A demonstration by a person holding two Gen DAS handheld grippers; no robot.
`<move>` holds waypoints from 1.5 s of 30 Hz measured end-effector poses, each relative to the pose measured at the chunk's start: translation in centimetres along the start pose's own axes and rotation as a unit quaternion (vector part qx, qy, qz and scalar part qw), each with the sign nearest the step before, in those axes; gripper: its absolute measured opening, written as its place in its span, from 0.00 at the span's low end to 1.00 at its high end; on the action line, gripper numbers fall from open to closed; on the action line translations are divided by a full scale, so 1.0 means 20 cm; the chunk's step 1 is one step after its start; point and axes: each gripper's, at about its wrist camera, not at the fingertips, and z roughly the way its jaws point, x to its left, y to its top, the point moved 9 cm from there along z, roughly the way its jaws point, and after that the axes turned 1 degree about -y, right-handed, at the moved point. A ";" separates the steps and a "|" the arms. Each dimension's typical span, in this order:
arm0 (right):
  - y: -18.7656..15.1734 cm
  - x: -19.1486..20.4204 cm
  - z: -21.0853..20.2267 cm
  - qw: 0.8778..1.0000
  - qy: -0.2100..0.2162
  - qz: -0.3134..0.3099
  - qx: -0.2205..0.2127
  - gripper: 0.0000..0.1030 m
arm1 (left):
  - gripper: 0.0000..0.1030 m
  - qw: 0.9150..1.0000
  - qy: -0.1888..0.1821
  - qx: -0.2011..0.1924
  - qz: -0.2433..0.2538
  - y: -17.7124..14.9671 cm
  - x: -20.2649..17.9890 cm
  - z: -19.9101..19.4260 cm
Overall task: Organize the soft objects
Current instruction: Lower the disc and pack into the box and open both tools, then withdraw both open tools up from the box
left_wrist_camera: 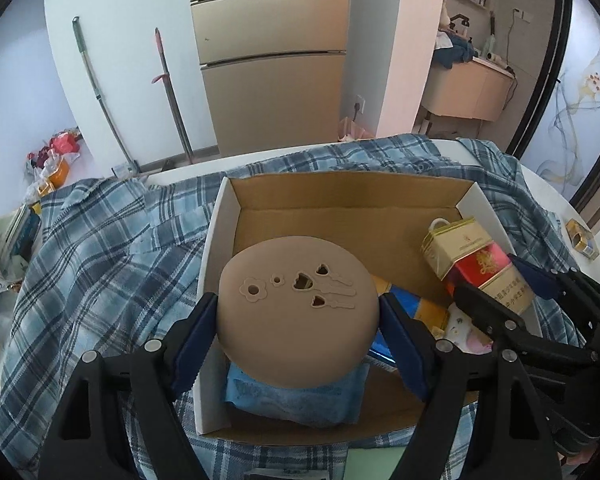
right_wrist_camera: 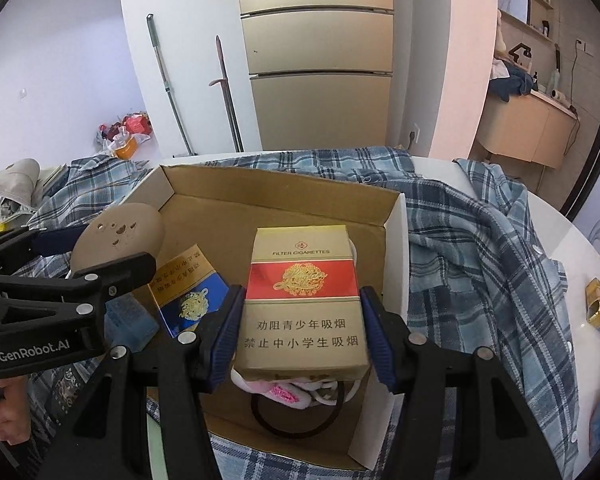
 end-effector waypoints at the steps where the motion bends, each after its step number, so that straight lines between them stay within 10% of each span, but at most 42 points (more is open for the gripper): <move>1: 0.00 0.00 0.00 1.000 -0.001 -0.001 -0.001 0.54 | 0.80 1.000 0.001 0.000 -0.004 0.00 0.00 0.00; 15: 0.02 -0.01 -0.04 1.000 -0.016 -0.007 -0.021 0.66 | 0.83 0.993 0.002 -0.115 0.008 0.13 -0.02 -0.24; 21: 0.07 -0.03 -0.13 0.999 -0.019 -0.004 -0.051 0.67 | 0.83 0.975 0.001 -0.217 0.038 0.20 -0.08 -0.53; 31: 0.20 0.01 -0.52 0.991 -0.003 0.002 -0.137 0.72 | 1.00 0.921 0.027 -0.384 0.062 0.14 -0.13 -1.22; 37: 0.21 0.05 -0.86 0.977 0.010 0.016 -0.211 0.98 | 1.00 0.910 0.022 -0.413 0.036 0.01 -0.10 -1.45; 45: 0.09 0.10 -1.08 0.964 0.014 0.014 -0.265 0.99 | 1.00 0.901 0.033 -0.431 0.038 -0.22 -0.05 -1.56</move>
